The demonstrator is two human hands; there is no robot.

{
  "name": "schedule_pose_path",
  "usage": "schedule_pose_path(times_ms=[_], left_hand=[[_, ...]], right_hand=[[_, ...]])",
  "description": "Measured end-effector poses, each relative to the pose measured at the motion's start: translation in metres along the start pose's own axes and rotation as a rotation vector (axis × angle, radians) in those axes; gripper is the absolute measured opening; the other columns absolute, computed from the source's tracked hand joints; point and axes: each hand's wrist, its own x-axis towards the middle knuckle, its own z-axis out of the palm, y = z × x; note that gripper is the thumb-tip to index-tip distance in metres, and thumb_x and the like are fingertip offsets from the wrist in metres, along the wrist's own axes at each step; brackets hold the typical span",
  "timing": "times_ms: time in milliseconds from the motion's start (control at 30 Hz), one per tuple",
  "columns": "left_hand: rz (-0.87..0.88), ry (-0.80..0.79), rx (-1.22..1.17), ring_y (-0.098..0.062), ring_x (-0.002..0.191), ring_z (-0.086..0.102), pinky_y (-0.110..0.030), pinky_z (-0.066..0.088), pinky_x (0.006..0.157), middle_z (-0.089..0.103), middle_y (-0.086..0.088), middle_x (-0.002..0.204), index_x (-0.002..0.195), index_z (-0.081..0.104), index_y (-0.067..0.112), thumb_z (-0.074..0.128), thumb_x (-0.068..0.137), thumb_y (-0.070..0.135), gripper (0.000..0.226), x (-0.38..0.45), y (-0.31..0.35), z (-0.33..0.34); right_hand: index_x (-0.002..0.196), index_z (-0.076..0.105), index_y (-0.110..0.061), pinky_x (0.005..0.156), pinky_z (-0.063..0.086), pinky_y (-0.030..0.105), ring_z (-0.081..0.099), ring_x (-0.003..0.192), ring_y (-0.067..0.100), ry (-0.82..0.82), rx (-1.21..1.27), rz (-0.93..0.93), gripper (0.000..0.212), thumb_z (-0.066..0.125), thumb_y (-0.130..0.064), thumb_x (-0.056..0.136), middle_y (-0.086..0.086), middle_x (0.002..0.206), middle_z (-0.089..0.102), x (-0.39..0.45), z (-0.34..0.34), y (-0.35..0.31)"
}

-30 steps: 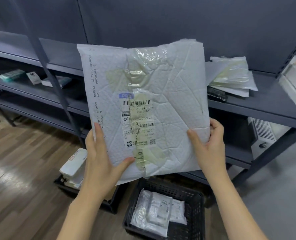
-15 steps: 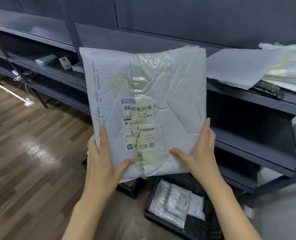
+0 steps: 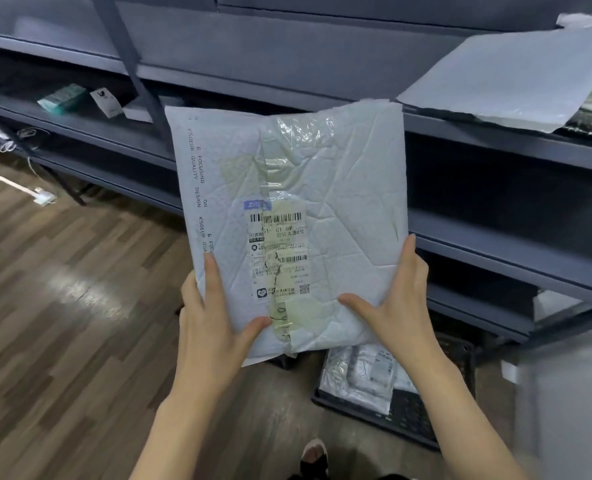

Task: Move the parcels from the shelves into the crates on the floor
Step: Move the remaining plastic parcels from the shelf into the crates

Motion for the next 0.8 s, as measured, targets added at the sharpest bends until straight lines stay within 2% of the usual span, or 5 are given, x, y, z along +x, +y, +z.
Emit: schedule_pose_path(times_ms=[233, 400, 533, 633, 800], left_hand=[[-0.091, -0.37, 0.152, -0.041, 0.113, 0.042, -0.048, 0.039, 0.09, 0.04, -0.023, 0.13, 0.151, 0.007, 0.011, 0.084, 0.063, 0.042, 0.121, -0.01, -0.003, 0.075], [-0.09, -0.627, 0.219, -0.04, 0.113, 0.044, -0.046, 0.038, 0.091, 0.044, -0.024, 0.128, 0.151, 0.007, 0.011, 0.082, 0.062, 0.048, 0.122, -0.034, -0.009, 0.152], [-0.104, -0.805, 0.218, -0.031, 0.128, 0.033, -0.038, 0.03, 0.104, 0.03, -0.015, 0.142, 0.149, -0.014, 0.022, 0.073, 0.071, 0.055, 0.122, -0.052, -0.018, 0.229], [-0.156, -0.917, 0.193, -0.028, 0.125, 0.035, -0.037, 0.03, 0.106, 0.035, -0.012, 0.135, 0.144, -0.023, 0.031, 0.071, 0.071, 0.057, 0.122, -0.072, -0.037, 0.293], [-0.201, -1.071, 0.175, -0.026, 0.128, 0.038, -0.035, 0.035, 0.103, 0.032, -0.009, 0.14, 0.148, -0.014, 0.032, 0.074, 0.068, 0.058, 0.122, -0.097, -0.082, 0.397]], right_hand=[[0.149, -0.016, -0.022, 0.109, 0.02, 0.032, 0.017, 0.127, 0.01, -0.068, -0.093, 0.296, 0.127, 0.081, -0.042, 0.068, 0.006, 0.147, 0.015, -0.03, 0.005, 0.075], [0.148, -0.02, -0.021, 0.108, 0.025, 0.033, 0.025, 0.132, 0.025, -0.171, -0.123, 0.598, 0.127, 0.077, -0.048, 0.07, 0.009, 0.147, 0.014, -0.062, 0.012, 0.156], [0.148, -0.02, -0.019, 0.108, 0.027, 0.036, 0.026, 0.132, 0.029, -0.195, -0.155, 0.757, 0.13, 0.078, -0.051, 0.069, 0.014, 0.145, 0.017, -0.086, 0.027, 0.232], [0.149, -0.016, -0.016, 0.107, 0.029, 0.038, 0.029, 0.13, 0.032, -0.241, -0.197, 0.839, 0.129, 0.078, -0.051, 0.068, 0.016, 0.143, 0.02, -0.1, 0.043, 0.292], [0.149, -0.012, -0.013, 0.105, 0.031, 0.04, 0.027, 0.131, 0.033, -0.349, -0.28, 0.918, 0.126, 0.075, -0.056, 0.069, 0.017, 0.143, 0.019, -0.106, 0.082, 0.393]])
